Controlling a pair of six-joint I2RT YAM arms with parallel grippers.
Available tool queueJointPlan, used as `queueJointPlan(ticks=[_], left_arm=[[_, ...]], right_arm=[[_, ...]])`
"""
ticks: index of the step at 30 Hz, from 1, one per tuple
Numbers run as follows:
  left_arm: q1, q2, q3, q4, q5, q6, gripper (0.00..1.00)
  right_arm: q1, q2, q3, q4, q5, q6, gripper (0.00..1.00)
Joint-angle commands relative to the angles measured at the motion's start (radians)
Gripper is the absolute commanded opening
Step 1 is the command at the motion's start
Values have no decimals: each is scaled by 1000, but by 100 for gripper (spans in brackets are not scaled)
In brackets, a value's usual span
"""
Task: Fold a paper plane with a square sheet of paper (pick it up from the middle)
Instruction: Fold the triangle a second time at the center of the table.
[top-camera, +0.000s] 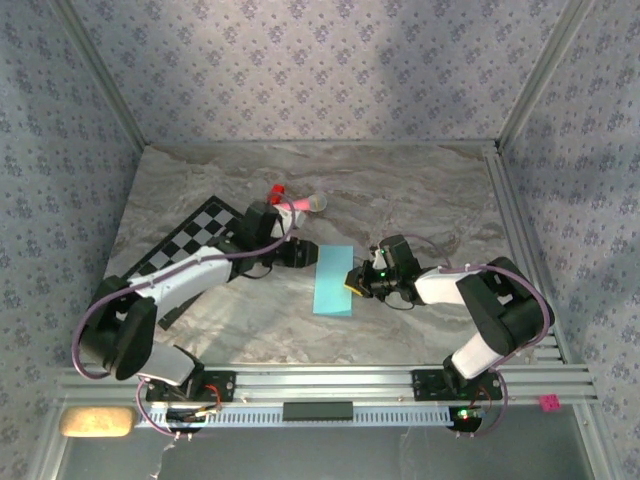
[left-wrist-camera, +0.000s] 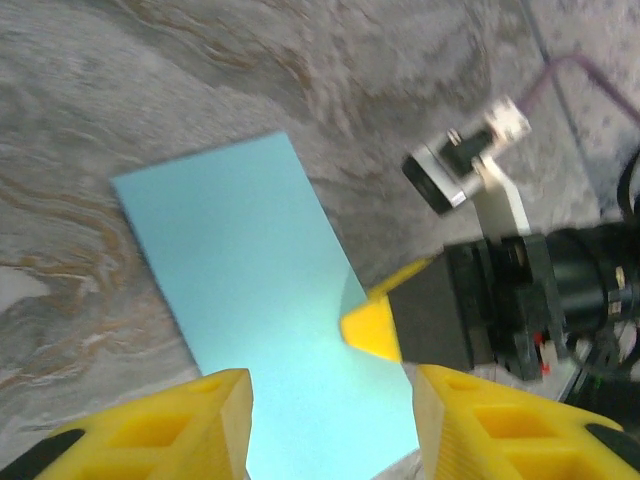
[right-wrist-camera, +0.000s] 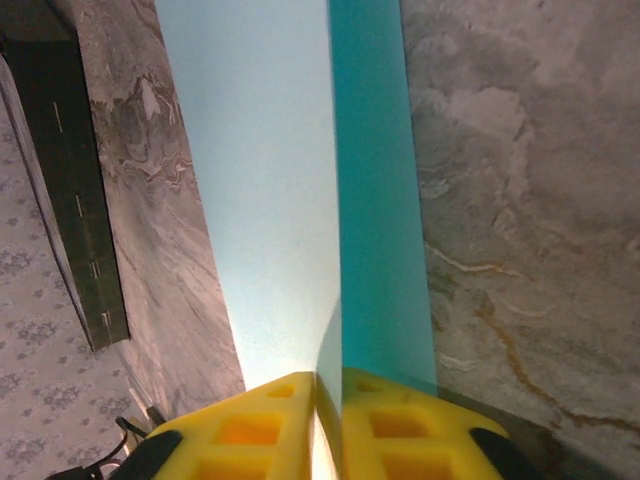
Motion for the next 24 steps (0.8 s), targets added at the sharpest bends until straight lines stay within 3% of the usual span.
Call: queueJointPlan(ticks=[1,6,14,24], left_arm=[[-68,-50,-52,68,-19,150,45],[-158,-99,-134,149,-62,225,45],[-363,-77,-139,88,-382,330,51],[-554,91,-46,29,-623,420,53]], right_arm=[[-4,-20,15,-8,-31,-7,17],[-11,-21,23,-26,-45,-27,17],[-30,2,32,-18,-92,-52,14],[-35,-1,44,-48,-86,-52,8]])
